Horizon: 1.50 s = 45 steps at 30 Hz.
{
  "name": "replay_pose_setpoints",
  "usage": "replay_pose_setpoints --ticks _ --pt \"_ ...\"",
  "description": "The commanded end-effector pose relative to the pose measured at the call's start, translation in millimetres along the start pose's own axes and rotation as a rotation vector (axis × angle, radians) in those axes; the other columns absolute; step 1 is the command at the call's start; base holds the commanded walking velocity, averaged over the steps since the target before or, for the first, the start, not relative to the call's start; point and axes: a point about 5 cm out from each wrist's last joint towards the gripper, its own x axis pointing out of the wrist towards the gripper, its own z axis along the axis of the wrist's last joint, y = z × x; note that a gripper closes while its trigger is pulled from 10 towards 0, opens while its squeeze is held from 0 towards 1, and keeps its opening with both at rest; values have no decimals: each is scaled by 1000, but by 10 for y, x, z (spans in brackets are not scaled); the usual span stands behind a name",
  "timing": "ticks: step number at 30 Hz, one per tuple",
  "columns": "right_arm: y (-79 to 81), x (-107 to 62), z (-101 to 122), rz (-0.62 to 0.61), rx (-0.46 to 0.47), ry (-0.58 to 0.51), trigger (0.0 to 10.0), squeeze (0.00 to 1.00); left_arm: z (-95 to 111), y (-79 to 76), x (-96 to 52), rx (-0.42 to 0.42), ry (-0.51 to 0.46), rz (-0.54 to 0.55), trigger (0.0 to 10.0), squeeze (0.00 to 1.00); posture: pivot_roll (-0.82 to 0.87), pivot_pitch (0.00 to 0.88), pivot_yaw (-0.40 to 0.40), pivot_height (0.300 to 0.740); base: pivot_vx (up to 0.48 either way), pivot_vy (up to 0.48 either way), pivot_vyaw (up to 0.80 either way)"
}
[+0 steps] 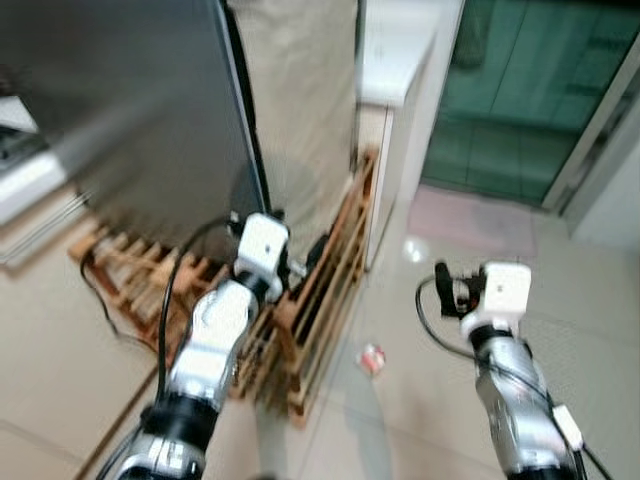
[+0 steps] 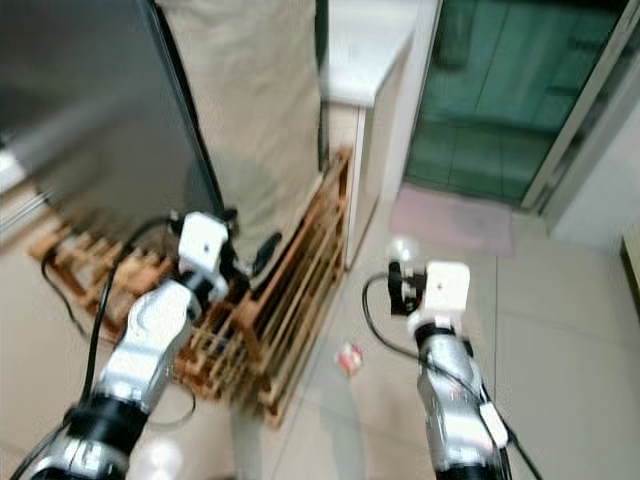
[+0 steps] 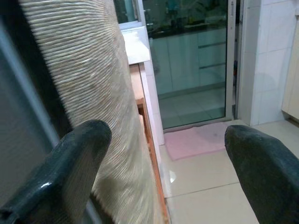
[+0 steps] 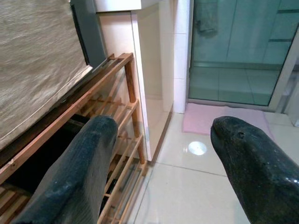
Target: Restocking fridge
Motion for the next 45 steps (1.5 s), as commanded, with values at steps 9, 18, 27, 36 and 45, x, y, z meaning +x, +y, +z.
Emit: replay_pose_setpoints --ticks 9,18,27,36,45 --pt "-56 -2 -1 -2 -14 2 10000 4 143 246 47 -23 -9 146 10000 0 30 0 40 740 0 0 0" --pt "-56 8 7 -3 -14 -1 10000 0 224 233 209 -17 -8 139 10000 0 14 0 48 740 0 0 0" --pt "-84 -34 -15 -14 -18 9 10000 0 324 143 230 -85 -45 86 10000 0 6 4 48 740 0 0 0" --pt "-79 -23 -42 -12 -19 22 10000 4 378 12 215 -104 -58 59 10000 0 16 4 47 740 0 0 0" --pt "-53 -2 -52 -7 -15 26 10000 0 453 -111 447 36 -3 98 10000 0 19 3 48 740 0 0 0"
